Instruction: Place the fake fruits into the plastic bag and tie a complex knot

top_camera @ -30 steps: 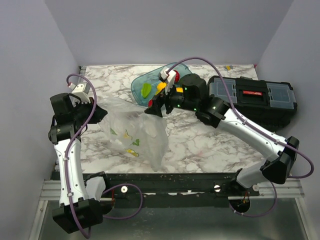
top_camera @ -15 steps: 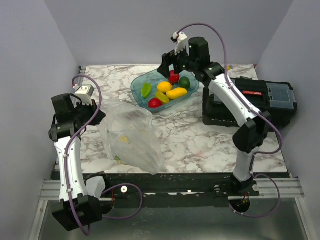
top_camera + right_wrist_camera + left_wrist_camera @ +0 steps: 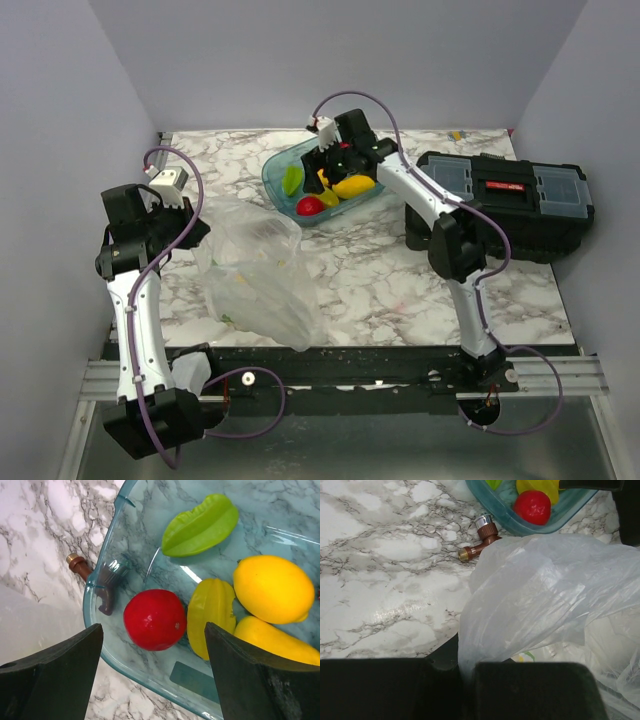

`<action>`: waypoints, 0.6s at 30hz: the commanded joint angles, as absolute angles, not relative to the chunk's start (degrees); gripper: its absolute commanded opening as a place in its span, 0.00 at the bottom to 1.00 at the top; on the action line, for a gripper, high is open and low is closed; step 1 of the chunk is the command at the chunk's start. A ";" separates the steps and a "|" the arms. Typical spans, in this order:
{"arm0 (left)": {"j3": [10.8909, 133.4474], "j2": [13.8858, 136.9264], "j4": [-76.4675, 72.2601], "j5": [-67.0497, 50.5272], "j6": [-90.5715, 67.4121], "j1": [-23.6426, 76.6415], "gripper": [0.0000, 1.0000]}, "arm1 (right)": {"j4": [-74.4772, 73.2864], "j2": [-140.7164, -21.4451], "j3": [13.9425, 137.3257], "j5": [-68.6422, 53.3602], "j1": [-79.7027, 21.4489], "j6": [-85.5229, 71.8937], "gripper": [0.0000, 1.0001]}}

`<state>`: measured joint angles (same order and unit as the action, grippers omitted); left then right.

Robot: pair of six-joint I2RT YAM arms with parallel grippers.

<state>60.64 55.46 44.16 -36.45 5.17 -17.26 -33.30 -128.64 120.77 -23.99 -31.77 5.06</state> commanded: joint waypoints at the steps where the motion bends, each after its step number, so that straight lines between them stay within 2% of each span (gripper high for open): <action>1: 62.49 55.90 45.04 -35.22 5.28 -17.75 0.00 | -33.93 -131.65 120.96 -22.54 -33.69 6.93 0.84; 18: 62.84 55.12 45.38 -34.90 5.19 -17.71 0.00 | -33.66 -138.10 117.92 -14.92 -35.73 10.78 0.87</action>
